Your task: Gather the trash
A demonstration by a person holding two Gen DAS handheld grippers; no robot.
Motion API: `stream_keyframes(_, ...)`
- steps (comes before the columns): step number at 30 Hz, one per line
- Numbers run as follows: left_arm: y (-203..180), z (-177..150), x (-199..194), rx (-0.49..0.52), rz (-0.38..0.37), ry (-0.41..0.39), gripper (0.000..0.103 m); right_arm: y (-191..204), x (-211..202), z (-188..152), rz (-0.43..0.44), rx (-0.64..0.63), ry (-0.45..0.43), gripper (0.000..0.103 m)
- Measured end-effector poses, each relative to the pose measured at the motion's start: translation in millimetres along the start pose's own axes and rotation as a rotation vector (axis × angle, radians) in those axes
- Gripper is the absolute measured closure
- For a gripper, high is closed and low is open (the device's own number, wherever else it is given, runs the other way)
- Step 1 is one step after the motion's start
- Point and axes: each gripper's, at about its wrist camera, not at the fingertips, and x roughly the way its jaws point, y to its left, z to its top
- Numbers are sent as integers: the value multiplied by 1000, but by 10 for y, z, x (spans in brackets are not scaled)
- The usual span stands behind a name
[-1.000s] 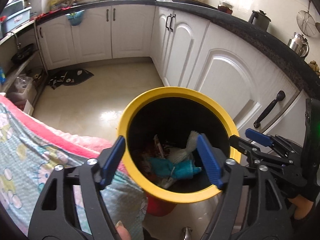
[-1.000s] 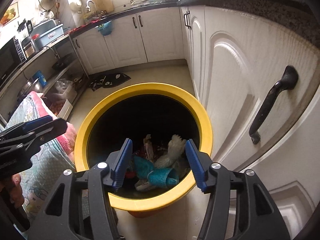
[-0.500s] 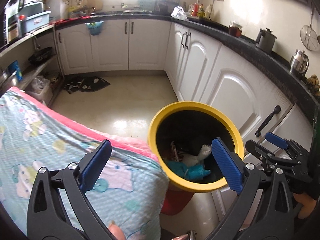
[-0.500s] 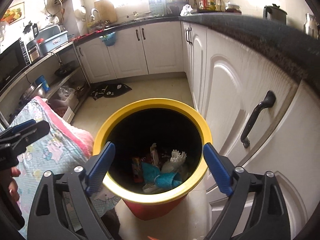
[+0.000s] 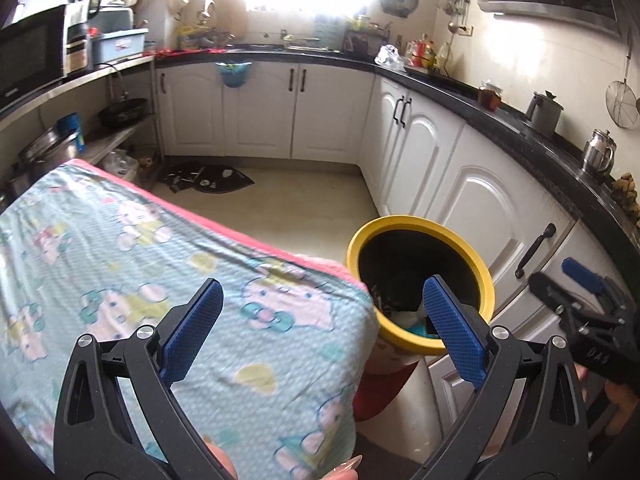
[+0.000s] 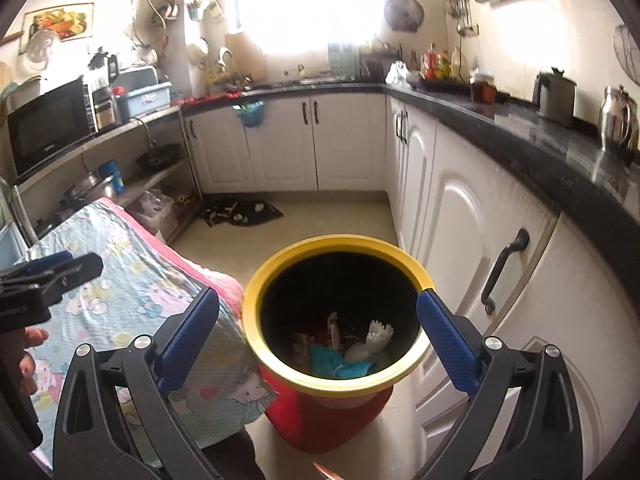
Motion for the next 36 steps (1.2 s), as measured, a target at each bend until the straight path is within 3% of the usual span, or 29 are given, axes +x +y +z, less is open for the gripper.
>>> stream_keyframes(16,131,-413,-698,4,118,-137,11,427,-661,-191,-6,-82,-185,6)
stream_keyframes(26,98,-722,-837,-12,119,-187,11,554,-991,-640,-41,-66,-290,6)
stream_keyframes(29,85,-805,-829,-21,117,-192,11,530,-1030,-720,-43,-24,-299,6)
stream_keyframes(33,62,-885,-811,-16,100,-196,11,586,-1062,-784,-69,-76,-355,6)
stream_keyframes(36,40,-907,-802,-11,94,-198,11,579,-1032,-801,-70,-73,-341,6)
